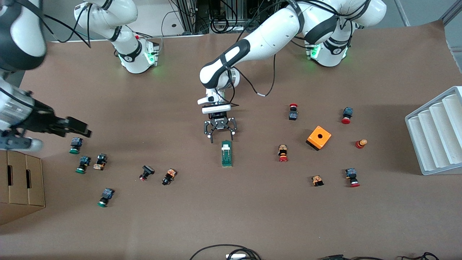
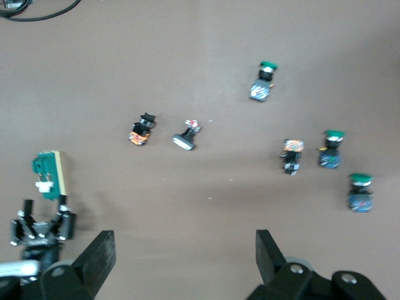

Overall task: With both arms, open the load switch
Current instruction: 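Open the right gripper and withdraw it from the switch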

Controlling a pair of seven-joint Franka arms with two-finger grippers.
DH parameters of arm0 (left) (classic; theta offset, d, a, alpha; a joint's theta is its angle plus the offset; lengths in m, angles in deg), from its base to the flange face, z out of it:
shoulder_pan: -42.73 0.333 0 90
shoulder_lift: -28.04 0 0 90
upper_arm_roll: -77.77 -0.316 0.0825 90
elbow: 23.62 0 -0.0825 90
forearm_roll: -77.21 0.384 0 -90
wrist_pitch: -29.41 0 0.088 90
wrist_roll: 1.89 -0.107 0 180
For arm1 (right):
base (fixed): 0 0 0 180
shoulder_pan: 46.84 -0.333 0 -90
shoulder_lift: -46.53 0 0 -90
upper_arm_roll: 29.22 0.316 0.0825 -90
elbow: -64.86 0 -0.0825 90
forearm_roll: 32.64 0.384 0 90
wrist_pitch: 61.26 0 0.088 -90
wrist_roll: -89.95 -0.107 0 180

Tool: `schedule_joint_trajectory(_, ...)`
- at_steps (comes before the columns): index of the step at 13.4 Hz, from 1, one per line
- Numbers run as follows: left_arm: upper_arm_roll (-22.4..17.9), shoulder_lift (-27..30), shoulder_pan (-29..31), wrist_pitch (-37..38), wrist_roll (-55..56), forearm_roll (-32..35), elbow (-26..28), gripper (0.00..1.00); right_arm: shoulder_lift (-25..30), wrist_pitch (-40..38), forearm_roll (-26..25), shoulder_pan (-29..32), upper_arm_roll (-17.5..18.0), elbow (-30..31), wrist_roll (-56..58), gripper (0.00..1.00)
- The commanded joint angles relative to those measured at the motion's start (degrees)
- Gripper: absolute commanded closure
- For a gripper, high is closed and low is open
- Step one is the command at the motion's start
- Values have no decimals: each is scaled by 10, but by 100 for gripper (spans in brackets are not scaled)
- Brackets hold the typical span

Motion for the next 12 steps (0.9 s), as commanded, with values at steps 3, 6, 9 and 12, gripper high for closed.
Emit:
schedule_joint_trajectory(3,0,68,4,-34,-98,-77,6,0,31,8,-66,20,8,26,69,0)
schedule_joint_trajectory(6,-1,99,14,-61,-185,-133,3,0,24,11,-69,20,7,22,69,0)
schedule_joint_trajectory(9,-1,126,27,-87,-298,-205,2,0,23,10,-95,20,7,11,69,0)
schedule_joint_trajectory(12,-1,157,49,-101,-372,-254,1,0,25,8,-95,21,7,0,62,0)
